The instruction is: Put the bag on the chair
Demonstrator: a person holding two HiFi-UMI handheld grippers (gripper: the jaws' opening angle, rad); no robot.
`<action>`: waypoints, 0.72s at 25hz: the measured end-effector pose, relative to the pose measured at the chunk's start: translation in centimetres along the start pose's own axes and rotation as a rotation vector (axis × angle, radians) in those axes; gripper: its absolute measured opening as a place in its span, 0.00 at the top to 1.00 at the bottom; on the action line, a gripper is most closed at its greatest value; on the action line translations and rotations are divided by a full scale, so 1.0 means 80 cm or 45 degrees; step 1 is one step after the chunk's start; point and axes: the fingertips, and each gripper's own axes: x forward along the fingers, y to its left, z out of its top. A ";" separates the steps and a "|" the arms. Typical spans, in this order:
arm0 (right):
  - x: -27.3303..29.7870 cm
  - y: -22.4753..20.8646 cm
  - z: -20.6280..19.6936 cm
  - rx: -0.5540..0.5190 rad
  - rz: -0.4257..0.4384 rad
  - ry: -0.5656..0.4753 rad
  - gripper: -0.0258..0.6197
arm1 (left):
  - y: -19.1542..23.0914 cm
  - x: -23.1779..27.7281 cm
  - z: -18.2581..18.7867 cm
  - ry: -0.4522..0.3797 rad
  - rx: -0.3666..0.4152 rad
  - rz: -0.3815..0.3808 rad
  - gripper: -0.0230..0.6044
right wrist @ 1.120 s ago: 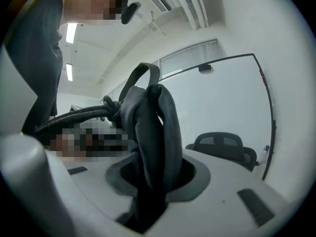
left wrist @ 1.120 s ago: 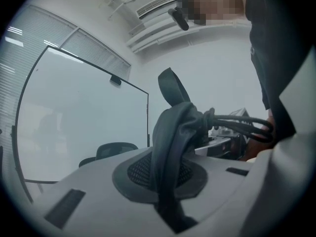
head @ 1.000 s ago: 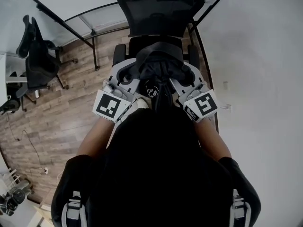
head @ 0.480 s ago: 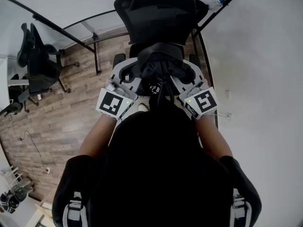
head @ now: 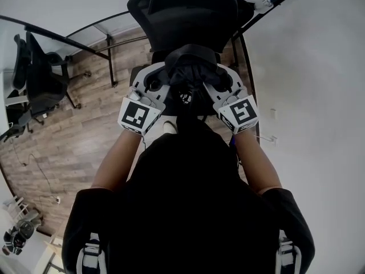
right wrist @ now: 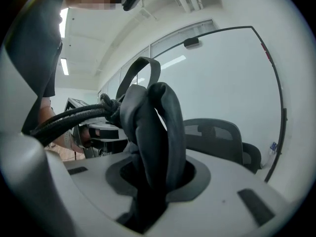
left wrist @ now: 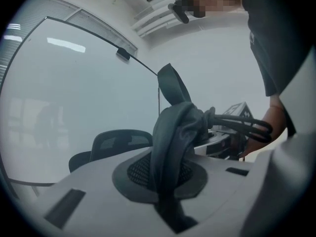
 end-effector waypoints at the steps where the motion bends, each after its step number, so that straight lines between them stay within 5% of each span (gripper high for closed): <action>1: 0.005 -0.007 -0.005 0.006 0.000 0.003 0.80 | 0.004 0.008 -0.003 -0.002 -0.001 0.001 0.91; 18: 0.097 -0.120 -0.131 0.185 0.008 0.189 0.80 | 0.071 0.139 -0.130 0.200 -0.085 0.007 0.91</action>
